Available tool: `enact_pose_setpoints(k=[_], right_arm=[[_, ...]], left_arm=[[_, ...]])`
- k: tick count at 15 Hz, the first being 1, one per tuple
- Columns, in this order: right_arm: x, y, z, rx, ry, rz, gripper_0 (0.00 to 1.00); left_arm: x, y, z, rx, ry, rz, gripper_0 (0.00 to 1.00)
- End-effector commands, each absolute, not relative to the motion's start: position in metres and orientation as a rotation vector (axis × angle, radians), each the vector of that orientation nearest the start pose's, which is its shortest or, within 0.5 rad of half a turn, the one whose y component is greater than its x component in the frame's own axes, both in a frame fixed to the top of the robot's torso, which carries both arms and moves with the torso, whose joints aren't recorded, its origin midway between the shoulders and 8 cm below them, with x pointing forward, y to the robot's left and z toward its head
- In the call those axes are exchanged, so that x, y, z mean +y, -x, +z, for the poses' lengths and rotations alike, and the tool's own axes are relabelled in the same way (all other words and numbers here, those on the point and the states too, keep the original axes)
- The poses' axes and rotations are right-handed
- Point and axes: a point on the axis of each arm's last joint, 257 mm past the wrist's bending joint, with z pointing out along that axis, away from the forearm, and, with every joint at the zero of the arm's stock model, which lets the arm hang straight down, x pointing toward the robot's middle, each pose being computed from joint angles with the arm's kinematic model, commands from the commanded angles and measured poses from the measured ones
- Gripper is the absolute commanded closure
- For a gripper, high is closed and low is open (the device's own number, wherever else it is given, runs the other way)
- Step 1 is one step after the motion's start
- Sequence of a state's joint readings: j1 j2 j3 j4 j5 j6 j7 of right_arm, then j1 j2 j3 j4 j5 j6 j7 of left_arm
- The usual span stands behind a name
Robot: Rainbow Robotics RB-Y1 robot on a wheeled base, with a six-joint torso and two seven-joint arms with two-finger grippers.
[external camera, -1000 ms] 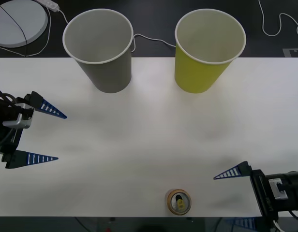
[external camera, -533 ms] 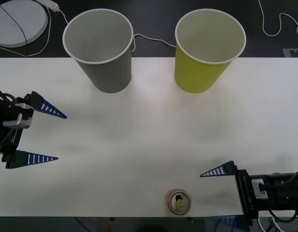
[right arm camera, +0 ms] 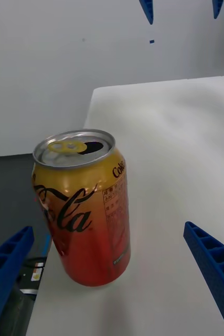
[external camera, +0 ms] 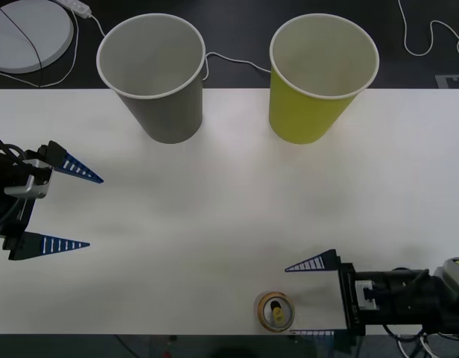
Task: Put the can into the green bin and the plastic bottle into the gray bin
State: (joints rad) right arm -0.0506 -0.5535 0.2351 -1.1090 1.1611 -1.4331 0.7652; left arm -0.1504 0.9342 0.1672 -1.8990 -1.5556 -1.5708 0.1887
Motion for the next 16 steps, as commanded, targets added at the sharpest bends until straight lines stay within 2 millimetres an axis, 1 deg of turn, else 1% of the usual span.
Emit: enact_pose_setpoints(k=[1,10,13,14,15,16], right_arm=[[-0.124,-0.279,-0.362,1.153,1.507,0.808,0.0],[-0.091,-0.275,-0.373,1.126,1.511,0.804,0.0],[-0.086,-0.274,-0.374,1.119,1.511,0.799,0.0],[-0.085,-0.275,-0.374,1.114,1.513,0.798,0.06],[-0.085,-0.274,-0.374,1.119,1.509,0.802,0.64],[-0.085,-0.275,-0.373,1.119,1.509,0.803,0.91]], left_arm=[[0.256,-0.362,-0.168,1.563,-1.886,-0.284,0.0],[0.256,-0.362,-0.168,1.563,-1.886,-0.284,0.0],[0.256,-0.362,-0.168,1.563,-1.886,-0.284,0.0],[0.256,-0.362,-0.168,1.563,-1.886,-0.284,0.0],[0.256,-0.362,-0.168,1.563,-1.886,-0.284,0.0],[0.256,-0.362,-0.168,1.563,-1.886,-0.284,0.0]])
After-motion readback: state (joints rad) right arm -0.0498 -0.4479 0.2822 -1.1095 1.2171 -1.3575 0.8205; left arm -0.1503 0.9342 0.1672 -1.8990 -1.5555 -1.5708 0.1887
